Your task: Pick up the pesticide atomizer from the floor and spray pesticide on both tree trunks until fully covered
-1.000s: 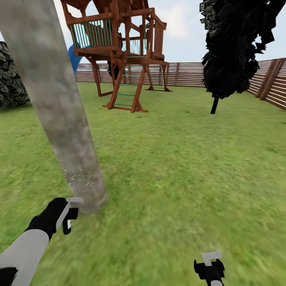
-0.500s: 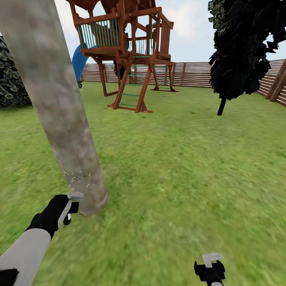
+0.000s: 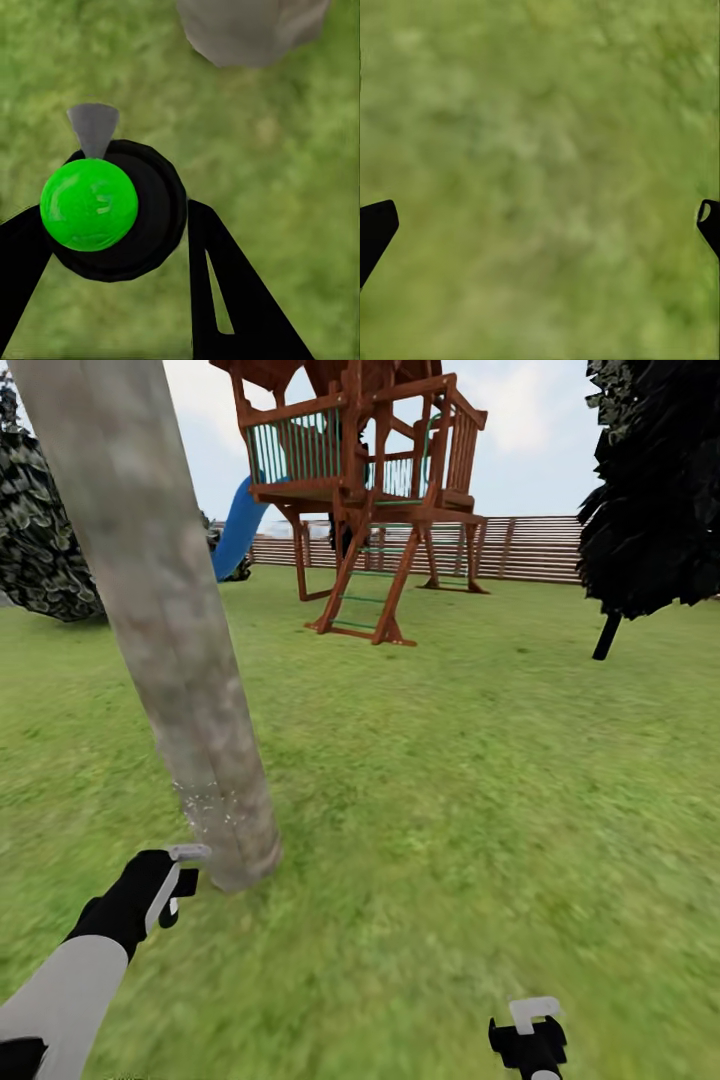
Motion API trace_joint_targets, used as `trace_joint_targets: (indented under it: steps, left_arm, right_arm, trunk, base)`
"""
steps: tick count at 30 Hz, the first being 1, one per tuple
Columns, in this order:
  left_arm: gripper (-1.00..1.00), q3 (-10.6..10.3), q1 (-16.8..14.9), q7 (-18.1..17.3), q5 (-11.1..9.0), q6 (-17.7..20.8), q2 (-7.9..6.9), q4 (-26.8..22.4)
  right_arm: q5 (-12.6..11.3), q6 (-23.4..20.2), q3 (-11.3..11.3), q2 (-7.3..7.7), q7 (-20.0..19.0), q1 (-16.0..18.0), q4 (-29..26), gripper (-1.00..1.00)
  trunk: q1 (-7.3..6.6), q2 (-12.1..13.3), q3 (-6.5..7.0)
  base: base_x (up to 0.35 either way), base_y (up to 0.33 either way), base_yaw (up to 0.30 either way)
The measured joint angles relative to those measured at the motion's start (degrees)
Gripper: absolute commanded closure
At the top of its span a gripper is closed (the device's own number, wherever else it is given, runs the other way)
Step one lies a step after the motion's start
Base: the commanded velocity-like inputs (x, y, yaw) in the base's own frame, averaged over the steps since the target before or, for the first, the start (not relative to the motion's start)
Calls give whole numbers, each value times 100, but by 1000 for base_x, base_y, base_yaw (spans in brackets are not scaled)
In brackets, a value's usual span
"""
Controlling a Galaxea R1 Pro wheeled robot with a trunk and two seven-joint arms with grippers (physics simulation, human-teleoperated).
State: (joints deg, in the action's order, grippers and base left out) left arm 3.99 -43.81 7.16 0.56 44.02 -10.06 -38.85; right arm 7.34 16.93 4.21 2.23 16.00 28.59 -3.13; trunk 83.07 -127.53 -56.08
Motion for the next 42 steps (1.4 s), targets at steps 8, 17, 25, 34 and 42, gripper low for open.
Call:
trace_joint_targets:
  steps: [8, 17, 25, 34, 42]
  left_arm:
    - [100, 22, 16, 39, 7, -53, 149, 11]
    - [100, -3, 19, 41, 6, -64, 187, 10]
    - [100, 0, 50, 40, -3, -64, 185, 1]
    - [100, -2, 52, 40, -2, -62, 185, -2]
    - [100, -2, 52, 40, 3, -62, 185, -2]
  right_arm:
    - [-5, 0, -3, 8, 17, -1, -8, -100]
    - [5, -6, -3, 14, 19, -15, 0, -100]
    - [3, -9, -3, 9, 19, -15, -8, -100]
    - [4, -9, -3, 8, 19, -13, -7, -100]
    - [4, -10, -3, 9, 19, -13, -7, -100]
  trunk:
    - [0, 0, 0]
    - [1, 0, 0]
    - [2, 0, 0]
    - [1, 0, 0]
    - [1, 0, 0]
  base:
    - [191, -236, 180]
    - [106, -255, 1]
    - [1, -277, 10]
    - [22, -277, 245]
    - [95, -277, 277]
